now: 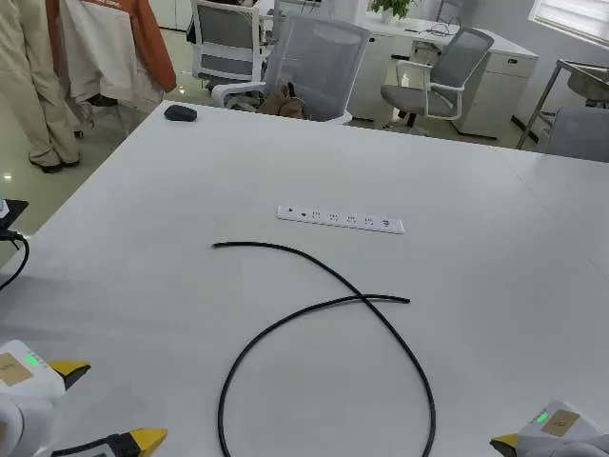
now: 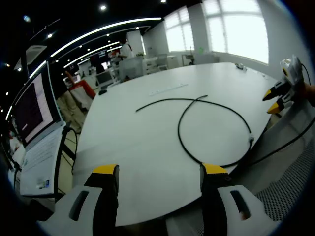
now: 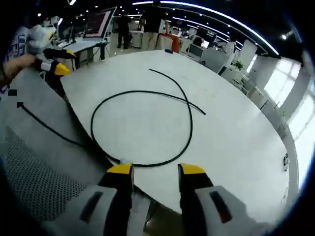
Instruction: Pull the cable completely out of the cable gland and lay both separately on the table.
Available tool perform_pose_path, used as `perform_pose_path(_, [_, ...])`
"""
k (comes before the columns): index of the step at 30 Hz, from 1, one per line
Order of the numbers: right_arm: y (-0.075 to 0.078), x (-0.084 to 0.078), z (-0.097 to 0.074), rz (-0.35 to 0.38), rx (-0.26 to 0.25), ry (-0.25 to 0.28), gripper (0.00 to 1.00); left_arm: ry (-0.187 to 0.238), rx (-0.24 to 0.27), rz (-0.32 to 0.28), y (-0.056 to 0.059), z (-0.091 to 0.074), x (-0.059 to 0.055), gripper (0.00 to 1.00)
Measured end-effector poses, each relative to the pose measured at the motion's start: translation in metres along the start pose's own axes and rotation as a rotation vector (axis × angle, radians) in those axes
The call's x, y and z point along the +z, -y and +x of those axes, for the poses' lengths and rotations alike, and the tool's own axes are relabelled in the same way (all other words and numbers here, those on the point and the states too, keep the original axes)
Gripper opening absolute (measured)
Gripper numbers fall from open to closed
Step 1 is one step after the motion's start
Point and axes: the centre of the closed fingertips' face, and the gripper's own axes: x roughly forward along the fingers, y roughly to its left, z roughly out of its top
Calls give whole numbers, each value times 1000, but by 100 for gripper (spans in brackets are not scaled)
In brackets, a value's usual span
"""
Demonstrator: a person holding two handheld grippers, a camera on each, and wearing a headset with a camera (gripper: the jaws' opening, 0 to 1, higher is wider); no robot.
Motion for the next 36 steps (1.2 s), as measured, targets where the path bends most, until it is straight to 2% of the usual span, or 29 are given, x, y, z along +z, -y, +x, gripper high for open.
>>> perform_pose_path(2, [3, -1, -1, 7, -15, 3, 41, 8, -14, 10, 4, 1, 2, 63])
perform_pose_path(4, [3, -2, -2, 8, -19, 2, 40, -3, -15, 18, 5, 1, -1, 63])
perform_pose_path(12, [1, 1, -1, 6, -6, 12, 39, -27, -11, 11, 2, 1, -5, 62])
perform_pose_path(14, [-3, 1, -1, 0, 14, 17, 38, -39, 8, 7, -1, 1, -8, 62])
perform_pose_path(16, [-7, 2, 1, -7, 39, 20, 38, -21, 82, -6, -15, -4, -6, 61])
perform_pose_path(17, [-10, -1, 2, -10, 60, -4, 37, -11, 105, -19, -20, -6, -5, 60])
perform_pose_path(18, [-12, 0, 3, -12, 70, -2, 37, -15, 103, -26, -21, -5, -6, 62])
perform_pose_path(20, [-16, 7, 3, -18, 93, 44, 37, -39, 107, -35, -20, -4, -10, 64])
perform_pose_path(24, [-24, 8, 2, -21, 142, 56, 37, -47, 125, -20, -21, -6, -11, 65])
perform_pose_path(26, [-25, 11, 2, -20, 150, 76, 37, -57, 133, -20, -21, -6, -12, 65])
perform_pose_path(29, [-26, 11, 2, -18, 157, 78, 37, -93, 128, -16, -18, -5, -17, 64])
perform_pose_path(33, [-24, 13, 1, -2, 149, 90, 38, -89, 135, -16, -18, -6, -16, 65])
perform_pose_path(36, [-23, 10, 2, -1, 147, 75, 38, -104, 116, -23, -15, -5, -19, 64])
